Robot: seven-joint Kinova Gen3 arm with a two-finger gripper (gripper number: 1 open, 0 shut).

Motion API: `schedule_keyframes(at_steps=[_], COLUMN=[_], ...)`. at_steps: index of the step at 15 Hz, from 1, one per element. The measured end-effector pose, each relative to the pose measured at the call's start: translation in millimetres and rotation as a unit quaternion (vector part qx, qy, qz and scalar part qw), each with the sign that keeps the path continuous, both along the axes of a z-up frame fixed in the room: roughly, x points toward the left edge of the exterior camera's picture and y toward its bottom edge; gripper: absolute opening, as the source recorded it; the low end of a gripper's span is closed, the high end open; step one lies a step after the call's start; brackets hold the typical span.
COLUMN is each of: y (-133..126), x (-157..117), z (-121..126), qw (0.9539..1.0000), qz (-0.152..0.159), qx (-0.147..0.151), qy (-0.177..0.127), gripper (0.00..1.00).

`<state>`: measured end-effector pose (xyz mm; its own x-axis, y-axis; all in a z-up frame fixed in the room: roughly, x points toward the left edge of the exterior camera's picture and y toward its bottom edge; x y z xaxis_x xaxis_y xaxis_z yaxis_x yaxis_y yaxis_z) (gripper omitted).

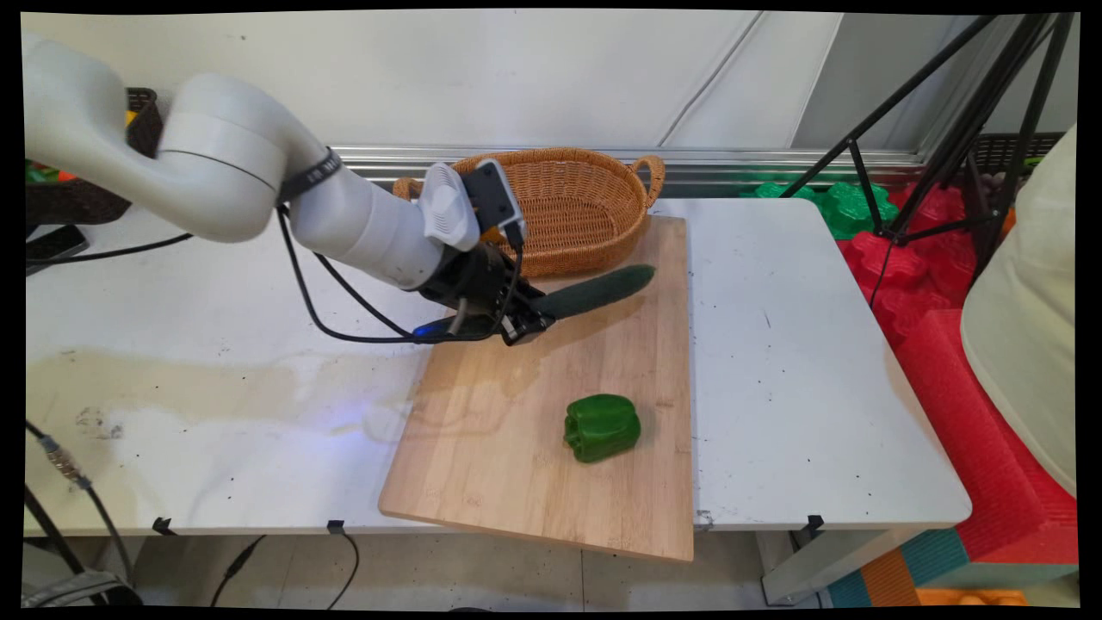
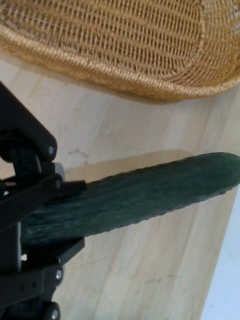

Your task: Place the picked object on the cutting board

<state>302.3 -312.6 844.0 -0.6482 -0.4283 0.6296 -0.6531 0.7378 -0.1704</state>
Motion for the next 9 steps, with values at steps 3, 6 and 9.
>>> schedule_keyframes(at_steps=[3, 6, 9], y=[-13, -23, -31], x=[-3, -3, -3], z=[-15, -29, -41], qw=[0.9999, 0.9998, 0.9995], qz=[-0.009, -0.017, -0.023], qx=[0.006, 0.013, 0.02], qy=[-0.003, -0.005, -0.009], gripper=[0.0, 0.0, 0.0])
